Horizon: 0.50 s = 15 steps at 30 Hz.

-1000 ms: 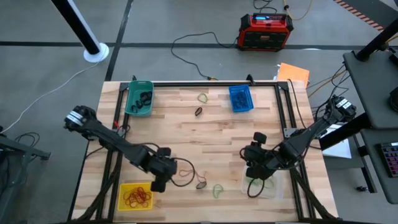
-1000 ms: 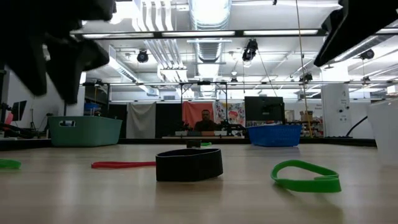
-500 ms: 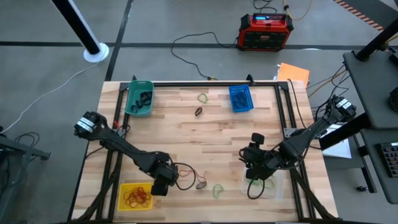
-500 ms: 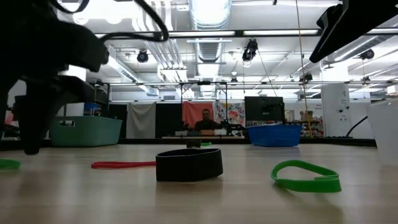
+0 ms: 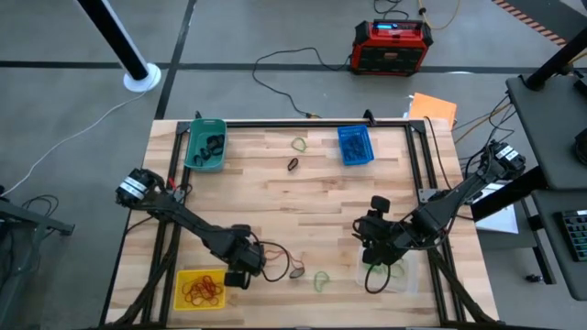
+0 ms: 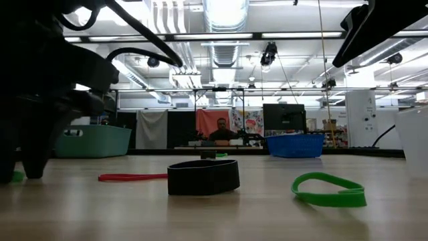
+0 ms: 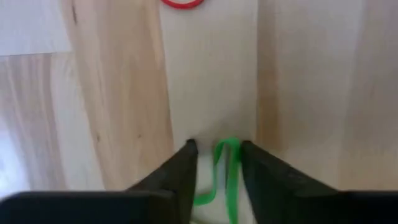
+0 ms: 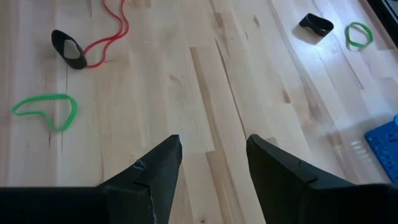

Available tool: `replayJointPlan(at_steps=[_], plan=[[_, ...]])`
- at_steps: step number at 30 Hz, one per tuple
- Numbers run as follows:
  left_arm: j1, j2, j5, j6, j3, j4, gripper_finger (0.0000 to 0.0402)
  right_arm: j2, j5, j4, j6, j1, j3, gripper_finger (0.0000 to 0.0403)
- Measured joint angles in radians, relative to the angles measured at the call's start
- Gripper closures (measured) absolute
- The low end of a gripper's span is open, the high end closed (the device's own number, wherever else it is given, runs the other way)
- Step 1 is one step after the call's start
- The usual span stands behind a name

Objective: Sort rubber bands into baskets
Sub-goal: Put the green rubber band into the transparent bin

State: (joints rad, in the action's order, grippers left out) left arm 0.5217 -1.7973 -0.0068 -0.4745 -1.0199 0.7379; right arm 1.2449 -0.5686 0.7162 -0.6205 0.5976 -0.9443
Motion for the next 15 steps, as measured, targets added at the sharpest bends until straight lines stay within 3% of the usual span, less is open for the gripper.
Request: replayJointPlan(at_steps=[5, 9, 15], plan=[[0.000, 0.002, 0.002, 0.031, 0.001, 0.013, 0.0390, 0.000, 0.000, 0.000, 0.004, 0.000, 0.000, 0.0225], [0.000, 0.021, -0.047, 0.097, -0.018, 0.043, 0.0399, 0.000, 0.000, -0.001, 0.004, 0.000, 0.000, 0.0225], [-0.049, 0.157, -0.244, 0.260, -0.071, 0.111, 0.0401, 0.000, -0.102, -0.001, 0.007, -0.001, 0.000, 0.0225]])
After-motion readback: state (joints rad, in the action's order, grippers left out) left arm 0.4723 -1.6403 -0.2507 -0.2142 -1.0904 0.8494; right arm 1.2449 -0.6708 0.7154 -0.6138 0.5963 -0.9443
